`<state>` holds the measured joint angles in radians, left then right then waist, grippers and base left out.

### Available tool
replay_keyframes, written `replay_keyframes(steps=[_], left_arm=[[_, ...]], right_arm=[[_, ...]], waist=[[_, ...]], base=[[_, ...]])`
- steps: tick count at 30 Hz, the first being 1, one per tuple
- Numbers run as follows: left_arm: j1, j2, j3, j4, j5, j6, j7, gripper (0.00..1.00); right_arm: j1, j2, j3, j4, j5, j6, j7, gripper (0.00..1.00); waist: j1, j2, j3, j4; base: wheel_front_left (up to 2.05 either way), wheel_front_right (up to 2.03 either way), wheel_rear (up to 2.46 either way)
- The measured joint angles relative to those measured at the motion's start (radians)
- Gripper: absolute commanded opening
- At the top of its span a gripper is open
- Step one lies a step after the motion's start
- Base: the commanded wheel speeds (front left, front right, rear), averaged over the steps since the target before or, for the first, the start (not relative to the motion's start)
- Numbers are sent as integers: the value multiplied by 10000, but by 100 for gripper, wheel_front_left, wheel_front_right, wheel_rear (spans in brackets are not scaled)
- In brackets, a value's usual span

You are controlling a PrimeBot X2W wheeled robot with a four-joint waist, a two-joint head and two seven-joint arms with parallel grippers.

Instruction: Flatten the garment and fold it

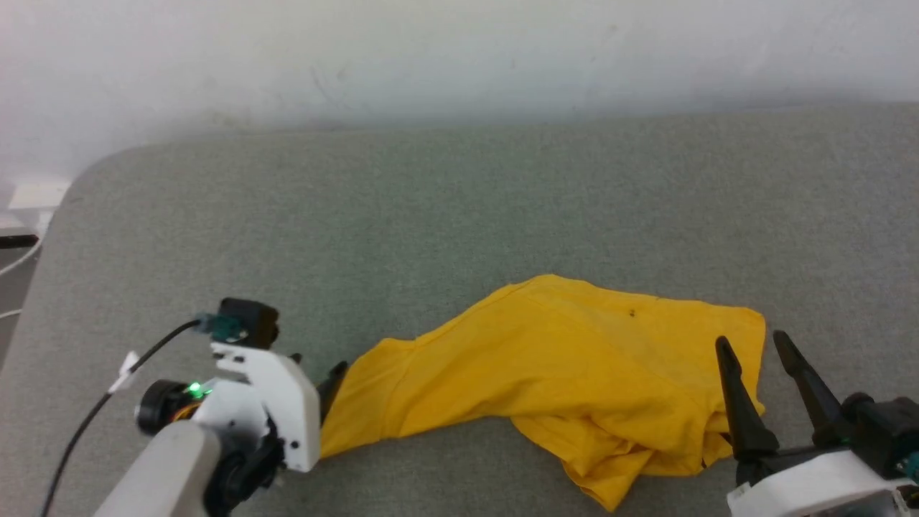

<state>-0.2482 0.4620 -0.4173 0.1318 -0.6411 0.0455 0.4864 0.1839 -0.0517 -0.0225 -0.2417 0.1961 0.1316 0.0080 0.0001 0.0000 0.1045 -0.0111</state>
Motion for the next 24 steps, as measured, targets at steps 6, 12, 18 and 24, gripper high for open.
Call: replay_keyframes(steps=[6, 12, 18, 24], left_arm=[[-1079, -598, -754, 1680, 10, -617, 556, 100], [-1863, -698, -1032, 2767, 151, -857, 796, 0], [-2878, -918, -957, 3164, 1281, -142, -1074, 0], [-3355, -1499, -970, 4525, 1283, -65, -1538, 0]], right_arm=[[-377, 0, 163, 119, 2, 0, -4, 100], [-464, -2, 127, 336, 6, 0, -29, 100], [-530, -4, 46, 414, 6, 0, -40, 100], [-654, 0, 165, 500, 6, 0, -42, 100]], waist=[[1, 0, 427, -320], [0, 0, 621, -706], [1, 0, 707, -779], [1, 0, 754, -801]], base=[[0, 0, 0], [0, 0, 0], [0, 0, 0], [0, 0, 0]])
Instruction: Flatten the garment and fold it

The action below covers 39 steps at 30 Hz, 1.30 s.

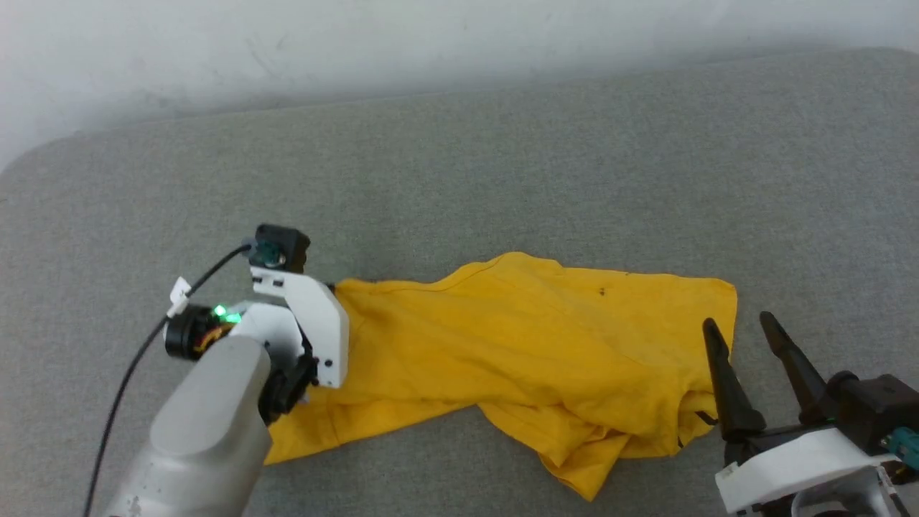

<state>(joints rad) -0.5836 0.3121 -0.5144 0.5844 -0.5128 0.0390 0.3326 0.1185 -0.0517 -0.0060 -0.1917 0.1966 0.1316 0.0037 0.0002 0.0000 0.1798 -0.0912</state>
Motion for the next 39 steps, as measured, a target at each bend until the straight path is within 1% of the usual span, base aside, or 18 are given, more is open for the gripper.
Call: replay_keyframes(steps=[1, 2, 3, 6, 9, 12, 14, 17, 20, 22, 24, 26, 30, 33, 39], left_arm=[[28, -102, 2, 259, -102, -42, -8, 0], [58, -196, 17, 474, -203, -82, -82, 24], [89, -288, 50, 619, -284, -92, -222, 100], [218, -428, 324, 685, -516, -88, -918, 100], [571, -349, 717, 384, -652, 105, -1682, 100], [1140, -40, 1124, -224, -890, 343, -2019, 100], [1625, 301, 1377, -761, -1053, 541, -2004, 100], [2464, 938, 1647, -1584, -1273, 803, -1461, 100], [3402, 1530, 1839, -2372, -1582, 1051, -656, 100], [3963, 1871, 1883, -2786, -1735, 1154, -144, 100], [4388, 2079, 1881, -3095, -1898, 1216, 343, 100], [4608, 2161, 1847, -3348, -1998, 1231, 723, 100], [4589, 2197, 1638, -3430, -2205, 1221, 1455, 100], [4394, 2192, 1377, -3101, -2247, 1106, 1994, 100], [3469, 2113, 823, -2234, -2226, 794, 2978, 100]], right_arm=[[-33, 6, 17, 17, 0, 0, -4, 100], [-53, 6, 10, 27, 2, 0, -54, 100], [-58, 2, -13, 36, 8, 0, -75, 100], [-53, 2, -75, 79, 48, 0, -88, 100], [-8, 2, -180, 105, 73, 0, -148, 100], [109, 0, -234, 109, 73, 0, -163, 100], [190, -2, -253, 96, 69, 0, -161, 100], [333, 2, -222, 23, 36, 0, -157, 100], [359, 0, -194, -134, -128, 0, -111, 100], [392, 0, -153, -288, -213, 0, -23, 100], [428, 2, -119, -407, -217, 0, 63, 100], [476, -2, -82, -529, -226, 0, 150, 100], [505, 2, 69, -612, -226, 0, 311, 100], [503, 0, 169, -648, -226, 0, 389, 100], [488, 0, 176, -627, -236, 0, 414, 100]], waist=[[0, 0, -5, -28], [0, 0, -18, -50], [-1, 0, -36, -61], [-1, 0, -97, -47], [-2, 0, -221, 12], [-2, 0, -382, 126], [-2, 0, -511, 222], [-3, 0, -711, 378], [-3, 0, -920, 523], [-3, 0, -1034, 619], [-3, 0, -1133, 696], [-4, 0, -1199, 781], [-4, 0, -1230, 844], [-3, 0, -1138, 787], [-3, 0, -839, 552]], base=[[0, 0, 0], [0, 0, 0], [0, 0, 0], [0, 0, 0], [0, 0, 0], [0, 0, 0], [0, 0, 0], [0, 0, 0], [0, 0, 0], [0, 0, 0], [0, 0, 0], [0, 0, 0], [0, 0, 0], [0, 0, 0], [0, 0, 0]])
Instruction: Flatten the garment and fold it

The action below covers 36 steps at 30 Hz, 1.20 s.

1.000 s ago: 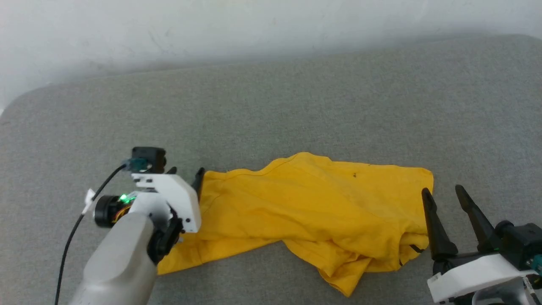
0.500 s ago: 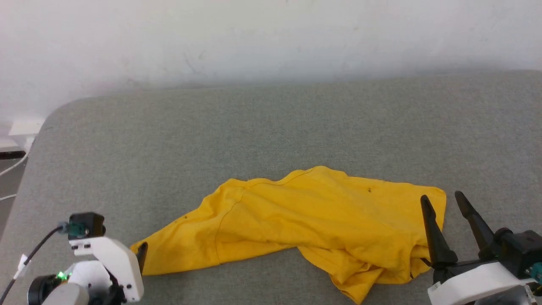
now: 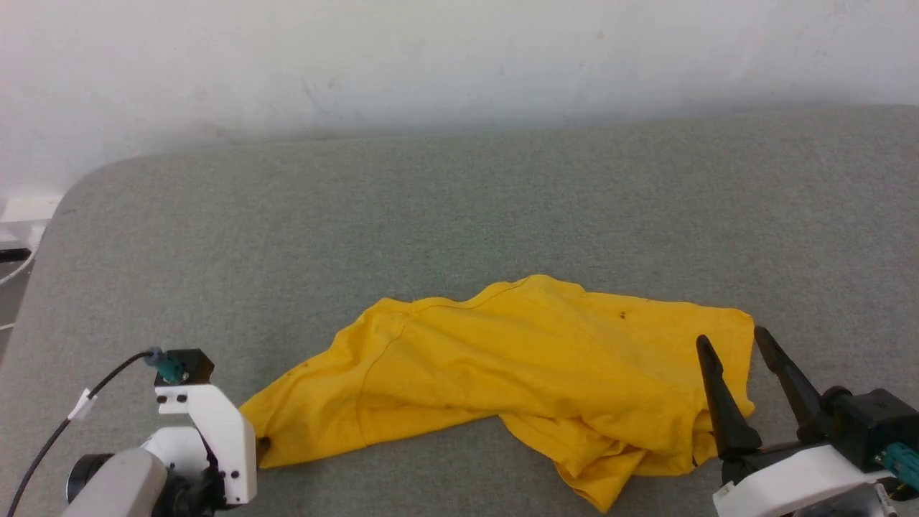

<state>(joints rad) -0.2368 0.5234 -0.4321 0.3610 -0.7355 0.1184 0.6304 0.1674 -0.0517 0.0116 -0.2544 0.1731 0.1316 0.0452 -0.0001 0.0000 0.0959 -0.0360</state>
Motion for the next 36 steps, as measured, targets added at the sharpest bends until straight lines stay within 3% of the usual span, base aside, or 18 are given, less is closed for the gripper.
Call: replay_keyframes(steps=[1, 2, 3, 4, 10, 17, 23, 29, 36], left_arm=[[-116, 0, -69, 111, -2, -46, 142, 87], [-193, -21, -102, 203, -35, -67, 244, 47], [-262, -54, -117, 295, -58, -84, 311, 18], [-262, -54, -117, 295, -58, -84, 311, 0], [-303, -439, -79, 583, -61, -150, -531, 0], [339, -1026, 430, 81, 176, 514, -3037, 0], [732, -1126, 736, -951, 387, 915, -4082, 0], [955, -1216, 809, -2307, 566, 1273, -4592, 0], [919, -1296, 694, -3267, 761, 1386, -4725, 0]], right_arm=[[-7, 0, 10, 8, -25, 0, 0, 100], [-17, 0, 0, 15, -52, 0, 2, 100], [-31, 0, -10, 19, -54, 0, 4, 100], [-31, 0, -10, 19, -54, 0, 4, 100], [-86, 0, -109, 36, -211, 0, 199, 100], [-502, -165, -763, 598, 63, 2, 1262, 100], [-1400, -1118, -1413, 2171, 1145, 0, 2986, 100], [-2795, -2197, -1321, 4238, 2303, 0, 5064, 100], [-4707, -2754, -924, 6322, 2723, 0, 5937, 100]], waist=[[0, 0, 43, -49], [0, 0, 84, -100], [0, 0, 121, -144], [0, 0, 121, -144], [1, 0, 143, -182], [3, 0, 4, 136], [3, 0, 4, 389], [3, 0, 194, 679], [4, 0, 733, 971]], base=[[0, 0, 0], [0, 0, 0], [0, 0, 0], [0, 0, 0], [0, 0, 0], [0, 0, 0], [0, 0, 0], [0, 0, 0], [0, 0, 0]])
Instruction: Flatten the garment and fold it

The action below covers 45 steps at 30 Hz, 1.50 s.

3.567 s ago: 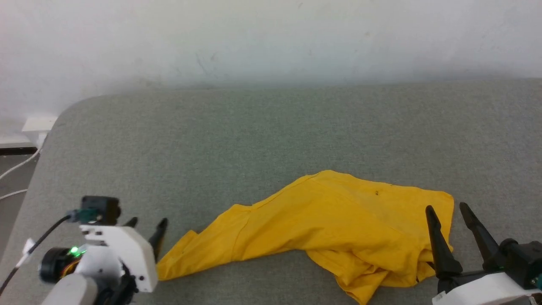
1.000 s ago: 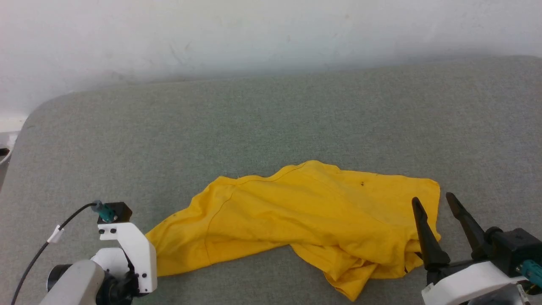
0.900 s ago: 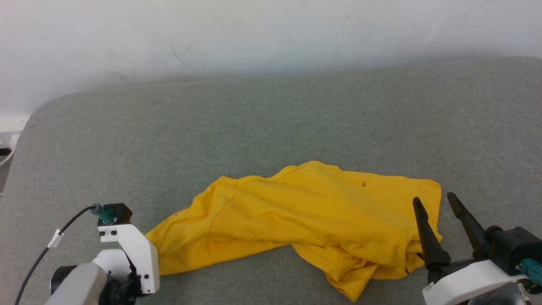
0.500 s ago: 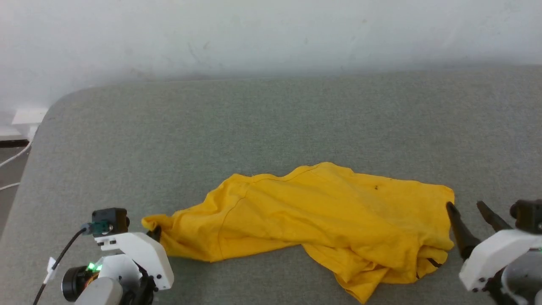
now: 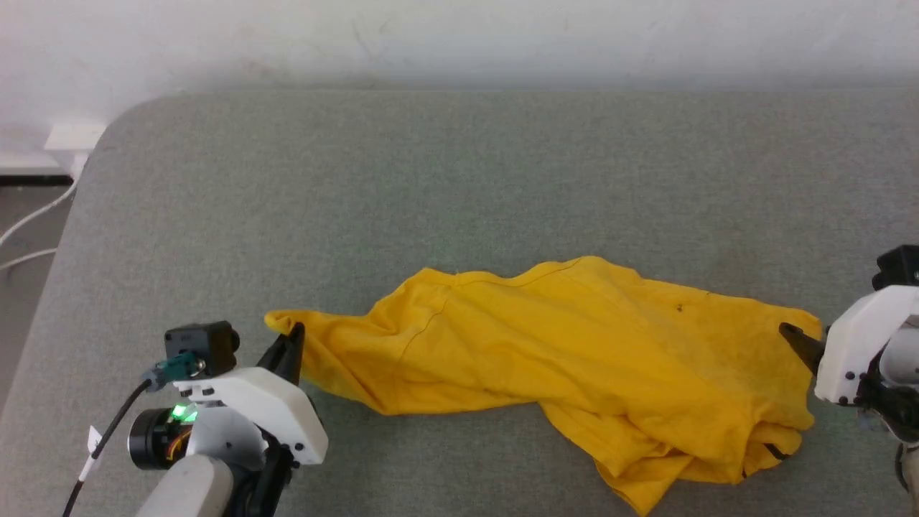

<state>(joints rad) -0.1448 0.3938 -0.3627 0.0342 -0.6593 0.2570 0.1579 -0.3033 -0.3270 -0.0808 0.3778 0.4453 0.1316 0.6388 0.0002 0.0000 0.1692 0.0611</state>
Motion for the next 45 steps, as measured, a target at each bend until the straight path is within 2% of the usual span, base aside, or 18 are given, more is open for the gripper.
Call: replay_keyframes(steps=[4, 5, 6, 8, 12, 17, 21, 24, 28, 33, 37, 41, 45], left_arm=[[-57, -86, -67, -192, 25, 0, -15, 0], [-58, -90, -79, -184, 25, -2, -19, 0], [-60, -107, -96, -178, 25, -4, -61, 0], [-61, -134, -104, -157, 23, -10, -104, 0], [-58, -132, -98, -15, 6, -12, -144, 0], [-56, -8, -42, 63, -2, -19, -165, 0], [-250, 506, 178, 33, 107, -25, -159, 0], [-978, 943, 324, 10, 326, -119, 40, 0], [-2438, 1331, 472, 531, 512, -428, 265, 0], [-5289, 1434, 380, 2362, 970, -997, 261, 0], [-7481, 1287, 380, 3789, 1283, -1250, -125, 0], [-9646, 1432, 316, 4934, 1896, -1492, -671, 0], [-11534, 1486, 407, 5758, 2274, -1519, -1440, 0]], right_arm=[[-681, -88, 290, 991, 54, 0, 460, 100], [-804, -109, 332, 1162, 123, 0, 683, 64], [-931, -163, 376, 1319, 203, 0, 988, 46], [-1191, -265, 405, 1572, 345, -2, 1639, 0], [-1543, -376, 301, 1891, 562, -4, 2424, 0], [-1569, -337, 585, 1906, 662, -6, 2487, 0], [-1542, -445, 1074, 1532, 608, -2, 1685, 0], [-1785, -828, 1264, 1089, 268, 0, 757, 0], [-2713, -1231, 1231, 863, -151, 2, -10, 0], [-4893, -1273, 897, 1097, -685, 12, -1078, 0], [-6744, -1045, 617, 1459, -1062, 13, -1969, 0], [-8733, -796, 428, 1860, -1590, 15, -3143, 0], [-10551, -623, 341, 2364, -1992, 15, -4401, 0]], waist=[[-1, 0, 371, 188], [-1, 0, 452, 238], [-2, 0, 521, 294], [-4, 0, 622, 408], [-3, 0, 697, 533], [-2, 0, 440, 495], [-2, 0, 29, 376], [-2, 0, -338, 271], [-4, 0, -743, 59], [-3, 0, -792, -386], [-2, 0, -373, -586], [-1, 0, 320, -785], [1, 0, 1191, -953]], base=[[0, 0, 0], [0, 0, 0], [0, 0, 0], [0, 0, 0], [0, 0, 0], [0, 0, 0], [0, 0, 0], [0, 0, 0], [0, 0, 0], [0, 0, 0], [0, 0, 0], [0, 0, 0], [0, 0, 0]])
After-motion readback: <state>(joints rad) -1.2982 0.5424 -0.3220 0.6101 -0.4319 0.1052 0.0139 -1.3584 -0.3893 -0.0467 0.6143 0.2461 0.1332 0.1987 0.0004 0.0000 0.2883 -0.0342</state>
